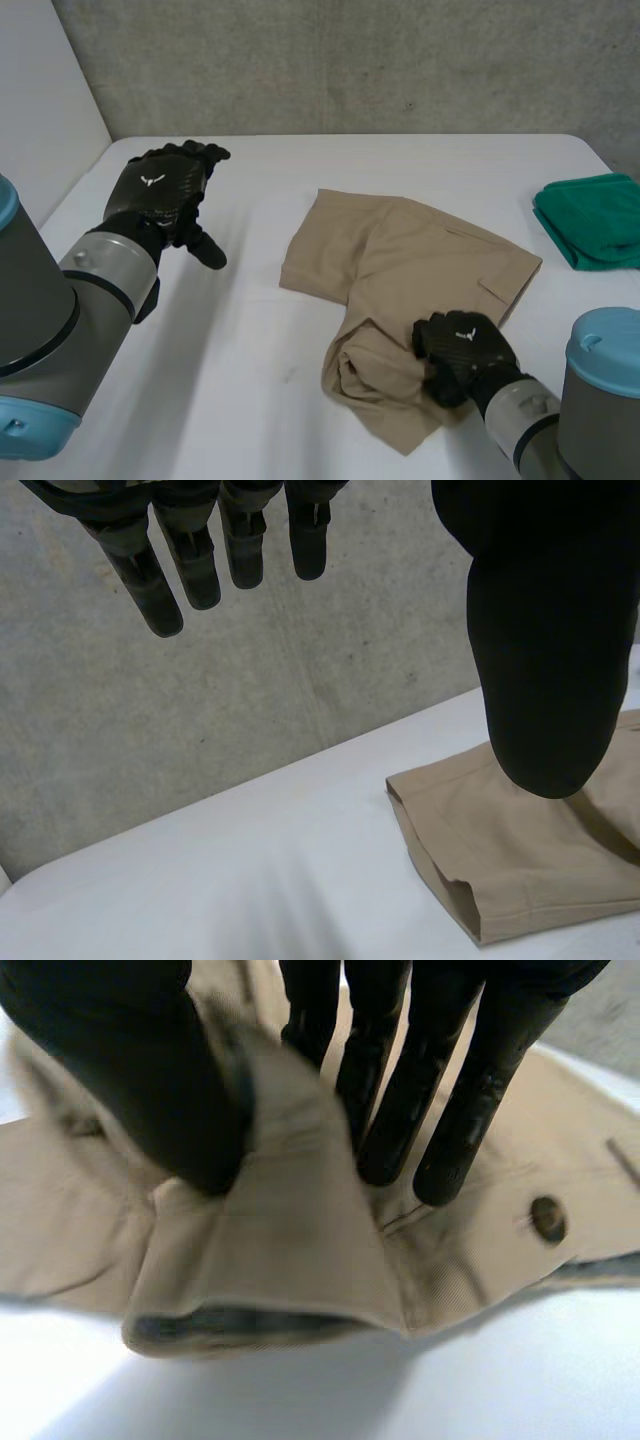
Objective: Fold the laundry.
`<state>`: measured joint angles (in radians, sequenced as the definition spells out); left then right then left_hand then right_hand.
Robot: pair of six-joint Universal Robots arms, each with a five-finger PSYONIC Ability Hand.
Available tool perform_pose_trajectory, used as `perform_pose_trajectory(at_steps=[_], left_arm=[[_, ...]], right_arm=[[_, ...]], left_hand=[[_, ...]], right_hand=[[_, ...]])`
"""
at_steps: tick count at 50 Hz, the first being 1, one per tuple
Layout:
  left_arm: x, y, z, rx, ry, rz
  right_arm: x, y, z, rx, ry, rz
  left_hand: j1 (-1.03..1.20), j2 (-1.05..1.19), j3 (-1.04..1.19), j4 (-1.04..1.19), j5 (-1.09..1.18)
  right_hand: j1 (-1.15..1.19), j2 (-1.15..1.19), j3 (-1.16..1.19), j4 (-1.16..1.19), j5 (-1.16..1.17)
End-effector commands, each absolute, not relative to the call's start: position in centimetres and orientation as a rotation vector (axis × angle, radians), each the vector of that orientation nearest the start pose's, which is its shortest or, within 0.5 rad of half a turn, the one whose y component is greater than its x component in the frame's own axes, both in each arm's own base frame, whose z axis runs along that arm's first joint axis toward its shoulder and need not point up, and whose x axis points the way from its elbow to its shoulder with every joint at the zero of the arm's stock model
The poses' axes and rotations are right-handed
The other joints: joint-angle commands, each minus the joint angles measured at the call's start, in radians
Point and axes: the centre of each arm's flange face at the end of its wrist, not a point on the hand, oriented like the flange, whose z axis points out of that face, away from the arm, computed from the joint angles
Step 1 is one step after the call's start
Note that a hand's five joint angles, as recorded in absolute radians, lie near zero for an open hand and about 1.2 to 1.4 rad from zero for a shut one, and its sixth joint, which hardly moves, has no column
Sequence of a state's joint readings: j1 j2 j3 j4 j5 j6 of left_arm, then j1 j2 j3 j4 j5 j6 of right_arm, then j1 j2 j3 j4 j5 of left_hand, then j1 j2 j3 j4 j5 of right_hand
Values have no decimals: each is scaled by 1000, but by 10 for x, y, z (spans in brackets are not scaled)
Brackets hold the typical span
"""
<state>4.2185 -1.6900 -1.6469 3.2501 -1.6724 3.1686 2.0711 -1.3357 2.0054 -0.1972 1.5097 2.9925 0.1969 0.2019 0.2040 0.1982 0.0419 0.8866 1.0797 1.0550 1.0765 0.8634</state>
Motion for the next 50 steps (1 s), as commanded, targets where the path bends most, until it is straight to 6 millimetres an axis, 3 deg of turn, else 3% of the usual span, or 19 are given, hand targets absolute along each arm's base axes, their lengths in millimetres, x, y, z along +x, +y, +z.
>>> perform_pose_trajectory(at_steps=[1,8,16,23,28,33,44,46,50], left_arm=[[-262,-223,243,471,2593,-2201],[-273,-209,206,433,2886,-1908],[-292,-195,171,417,3137,-1660],[-312,-189,167,386,3388,-1553],[-324,-183,163,317,3598,-1378],[-330,-185,153,236,3645,-1299],[-355,-181,118,242,3622,-1225],[-359,-180,117,250,3622,-1228],[-364,-180,122,272,3623,-1269]], right_arm=[[256,-190,167,-828,2244,-1709],[264,-206,217,-968,2078,-1989],[266,-218,247,-983,2023,-2171],[265,-215,253,-1014,1999,-2220],[268,-209,251,-1066,1982,-2219],[271,-202,248,-1086,1971,-2206],[274,-191,260,-1086,1908,-2229],[274,-190,263,-1082,1899,-2240],[273,-190,270,-1072,1874,-2267]], left_hand=[[8,3,1,6,-12],[46,41,39,45,26],[87,82,80,86,67],[125,120,118,124,106],[175,170,168,174,156],[178,173,171,177,159],[193,188,186,191,173],[277,272,270,276,258],[881,876,874,880,862]], right_hand=[[510,317,341,320,358],[510,317,341,320,358],[510,317,341,320,358],[510,317,341,320,358],[510,317,341,320,358],[510,317,341,320,358],[510,317,341,320,358],[510,317,341,320,358],[510,317,341,320,358]])
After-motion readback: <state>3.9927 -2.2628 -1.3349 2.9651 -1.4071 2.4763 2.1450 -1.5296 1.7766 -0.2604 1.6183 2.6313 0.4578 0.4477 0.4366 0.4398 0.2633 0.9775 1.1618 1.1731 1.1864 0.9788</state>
